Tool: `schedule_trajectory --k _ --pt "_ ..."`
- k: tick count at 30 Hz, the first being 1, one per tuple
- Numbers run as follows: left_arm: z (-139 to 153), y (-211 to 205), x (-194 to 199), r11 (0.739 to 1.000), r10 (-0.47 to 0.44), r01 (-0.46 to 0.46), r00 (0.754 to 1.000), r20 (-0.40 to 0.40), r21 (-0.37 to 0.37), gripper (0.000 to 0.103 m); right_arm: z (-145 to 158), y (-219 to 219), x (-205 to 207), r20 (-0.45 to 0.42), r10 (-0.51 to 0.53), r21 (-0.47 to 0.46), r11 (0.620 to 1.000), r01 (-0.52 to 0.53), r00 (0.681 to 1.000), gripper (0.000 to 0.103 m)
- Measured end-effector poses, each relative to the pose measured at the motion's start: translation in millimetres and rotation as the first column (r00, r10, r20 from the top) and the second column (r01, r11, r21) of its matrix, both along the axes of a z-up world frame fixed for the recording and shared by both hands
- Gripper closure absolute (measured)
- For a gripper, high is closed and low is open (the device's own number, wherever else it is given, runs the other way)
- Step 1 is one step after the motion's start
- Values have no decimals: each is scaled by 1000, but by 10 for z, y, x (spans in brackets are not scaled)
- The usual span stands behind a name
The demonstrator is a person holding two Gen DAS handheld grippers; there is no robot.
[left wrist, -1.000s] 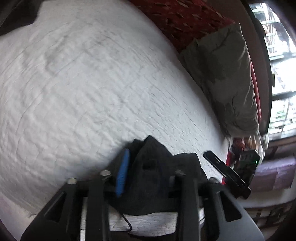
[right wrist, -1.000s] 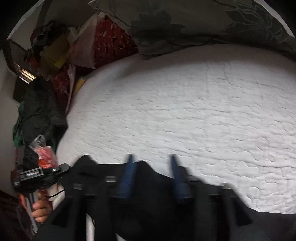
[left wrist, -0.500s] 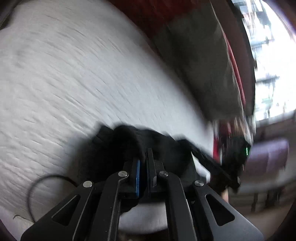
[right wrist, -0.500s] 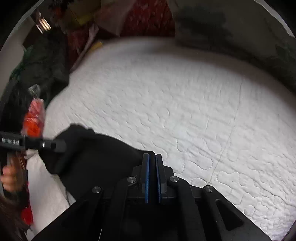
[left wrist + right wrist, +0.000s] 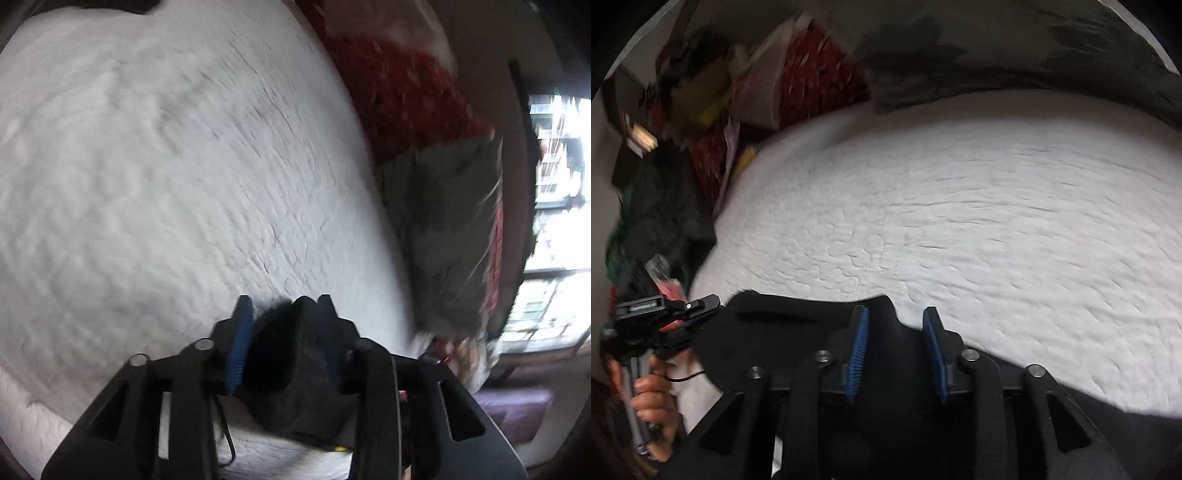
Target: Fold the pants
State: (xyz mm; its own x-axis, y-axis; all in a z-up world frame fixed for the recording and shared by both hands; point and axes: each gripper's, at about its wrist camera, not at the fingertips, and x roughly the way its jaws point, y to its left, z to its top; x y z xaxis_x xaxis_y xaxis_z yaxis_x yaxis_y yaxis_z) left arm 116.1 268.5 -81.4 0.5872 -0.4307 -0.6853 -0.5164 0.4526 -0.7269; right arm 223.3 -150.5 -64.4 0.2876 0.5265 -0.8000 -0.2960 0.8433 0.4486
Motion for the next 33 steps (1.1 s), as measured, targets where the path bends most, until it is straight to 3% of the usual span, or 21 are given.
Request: schedule_trajectory --k 2,5,8,12,15,19,23,25,28,33 --pt "42 -27 -164 999 -35 35 999 15 3 67 103 -288 -132 -12 -42 53 998 42 999 66" --pt "4 -308 -388 995 -98 97 995 26 20 54 215 -921 -473 -29 -139 129 982 141 990 56" --pt "-97 -532 -597 991 -130 130 990 53 -8 53 225 -1576 -836 -50 -259 165 950 264 965 55" --pt "-210 -760 -654 988 -151 151 988 9 35 53 147 -2578 -1353 -89 -489 201 844 496 868 55" --pt "-271 -843 -636 990 -137 137 990 -19 20 53 4 -3094 -1632 -139 -597 205 763 613 790 53" --pt "-310 -833 -595 996 -88 88 995 -40 -4 53 -270 -3355 -1769 -215 -656 213 692 690 724 53" --pt "-352 -843 -604 997 -80 80 995 -66 1 53 -275 -3440 -1757 -193 -686 314 634 706 702 53" --pt "-355 -872 -582 997 -73 74 994 -76 9 53 -235 -3379 -1634 -166 -670 341 649 680 723 53" --pt "-416 -901 -516 998 -62 61 994 -94 -11 53 -251 -3225 -1425 -156 -649 267 698 664 745 53" --pt "-460 -825 -470 999 -21 18 994 -105 -36 53 -316 -3029 -1191 -153 -619 201 744 637 771 53"
